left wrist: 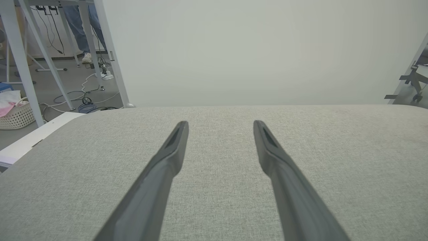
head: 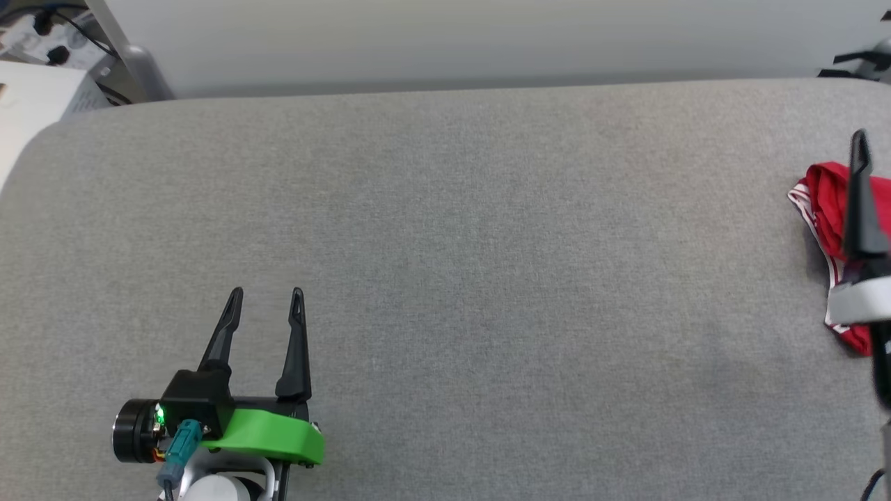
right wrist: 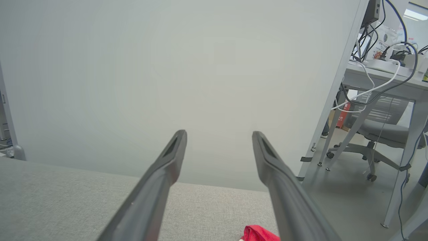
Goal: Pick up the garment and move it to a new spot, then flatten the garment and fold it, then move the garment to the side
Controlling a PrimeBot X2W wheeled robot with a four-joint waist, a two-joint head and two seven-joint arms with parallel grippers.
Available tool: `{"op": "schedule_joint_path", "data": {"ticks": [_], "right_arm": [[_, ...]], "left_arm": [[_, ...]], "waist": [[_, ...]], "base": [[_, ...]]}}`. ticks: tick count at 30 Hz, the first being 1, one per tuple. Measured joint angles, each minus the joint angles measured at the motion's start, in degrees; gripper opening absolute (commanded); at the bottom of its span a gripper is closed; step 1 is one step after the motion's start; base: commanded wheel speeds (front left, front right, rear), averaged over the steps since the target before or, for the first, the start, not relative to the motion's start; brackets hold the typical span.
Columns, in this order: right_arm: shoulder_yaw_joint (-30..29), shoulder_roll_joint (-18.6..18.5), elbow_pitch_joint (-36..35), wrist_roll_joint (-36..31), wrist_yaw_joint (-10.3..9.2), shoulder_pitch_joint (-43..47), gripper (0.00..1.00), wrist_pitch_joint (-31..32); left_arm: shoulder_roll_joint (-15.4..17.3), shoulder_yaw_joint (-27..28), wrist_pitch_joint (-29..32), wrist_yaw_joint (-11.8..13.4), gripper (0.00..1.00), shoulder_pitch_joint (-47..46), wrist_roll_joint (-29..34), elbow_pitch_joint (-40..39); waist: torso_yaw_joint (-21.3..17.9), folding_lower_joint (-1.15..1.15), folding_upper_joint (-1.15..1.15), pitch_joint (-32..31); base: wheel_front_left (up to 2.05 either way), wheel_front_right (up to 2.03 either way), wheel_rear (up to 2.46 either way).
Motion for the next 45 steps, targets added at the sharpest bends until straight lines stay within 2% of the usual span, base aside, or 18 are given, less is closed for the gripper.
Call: {"op": "schedule_joint_path", "data": {"ticks": [7,16,28,41,42,45], "right_arm": [[4.3,7.1,-5.2,-0.4,0.0,9.6,1.0,0.0],[6.1,10.5,-4.9,0.6,0.0,19.2,1.0,0.0],[5.9,12.5,-7.4,0.5,0.0,25.0,1.0,0.0],[6.9,13.2,-6.9,0.1,0.0,26.5,1.0,0.0],[6.9,13.2,-6.8,0.1,0.0,26.5,0.0,0.0],[6.9,13.2,-6.8,0.2,0.0,26.5,0.0,0.1]], "left_arm": [[0.0,0.2,0.0,0.1,1.0,1.5,-0.3,0.9],[0.0,-0.1,0.0,0.3,1.0,3.6,-0.3,1.7],[0.0,-0.2,0.0,0.5,1.0,5.8,-0.3,2.3],[0.0,-0.4,0.0,0.5,1.0,6.8,-0.8,3.3],[0.0,-0.4,0.0,0.5,0.0,6.8,-0.8,3.3],[0.0,-0.5,0.1,0.5,0.0,6.7,-0.8,3.3]], "waist": [[1.6,0.0,0.0,-3.3],[3.1,0.0,0.0,-6.7],[3.8,0.0,0.0,-8.9],[3.9,0.0,0.0,-9.8],[3.9,0.0,0.0,-9.8],[3.9,0.0,0.0,-9.8]], "base": [[0.0,0.0,0.0],[0.0,0.0,0.0],[0.0,0.0,0.0],[0.0,0.0,0.0],[0.0,0.0,0.0],[0.0,0.0,0.0]]}}
